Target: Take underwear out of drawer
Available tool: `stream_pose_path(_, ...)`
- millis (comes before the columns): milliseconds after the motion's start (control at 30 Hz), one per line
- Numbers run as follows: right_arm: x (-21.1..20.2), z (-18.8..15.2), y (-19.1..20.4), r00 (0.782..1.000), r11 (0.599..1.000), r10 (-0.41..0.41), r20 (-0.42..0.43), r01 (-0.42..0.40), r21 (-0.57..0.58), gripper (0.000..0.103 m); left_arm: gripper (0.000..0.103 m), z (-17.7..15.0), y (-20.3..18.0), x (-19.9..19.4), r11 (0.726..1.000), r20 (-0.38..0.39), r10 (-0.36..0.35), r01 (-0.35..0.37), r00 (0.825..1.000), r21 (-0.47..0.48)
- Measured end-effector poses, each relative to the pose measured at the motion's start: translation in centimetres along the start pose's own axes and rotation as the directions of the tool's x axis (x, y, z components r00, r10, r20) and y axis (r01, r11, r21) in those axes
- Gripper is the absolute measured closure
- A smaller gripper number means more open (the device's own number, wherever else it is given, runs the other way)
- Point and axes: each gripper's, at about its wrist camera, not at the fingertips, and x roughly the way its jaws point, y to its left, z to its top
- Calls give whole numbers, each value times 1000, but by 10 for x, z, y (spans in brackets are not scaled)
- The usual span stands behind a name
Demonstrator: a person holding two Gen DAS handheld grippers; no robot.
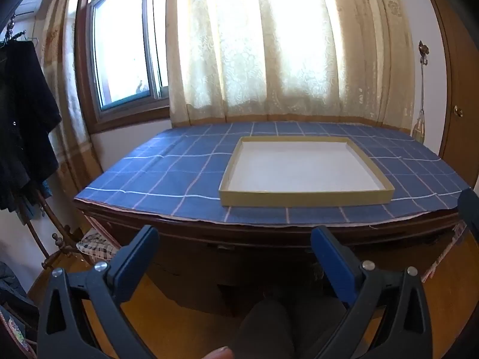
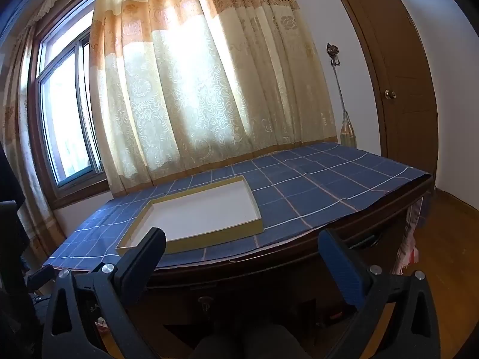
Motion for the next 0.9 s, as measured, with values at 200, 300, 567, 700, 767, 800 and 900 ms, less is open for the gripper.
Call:
stream_pose_path(200,3,-2,2,1000,1000,-4,-19,4,-8,0,0,3,3,4,1000,-26,-14,14,1000,-15)
stream_pose_path(300,7,-4,2,999,1000,-10,-35,10,-7,0,0,-1,3,7,1000,-44,-21,20,999,-16)
stream_pose_path(567,5,-7,7,999,999,-17,-27,16,-42,0,0,-8,1,7,1000,-40,-23,23,999,-7)
stream_pose_path(700,5,-8,7,1000,999,-17,-25,16,-43,0,0,-8,4,9,1000,-45,-22,21,999,-18)
stream_pose_path(767,5,-8,7,999,999,-16,-30,15,-46,0,0,-9,5,9,1000,-46,-22,21,999,-21)
stream_pose_path(800,6,-9,7,999,999,-17,-32,16,-46,0,0,-9,5,9,1000,-46,-22,21,999,-22)
stream_pose_path(900,5,-8,6,999,999,-17,-32,15,-46,0,0,-10,5,8,1000,-41,-15,15,999,-17)
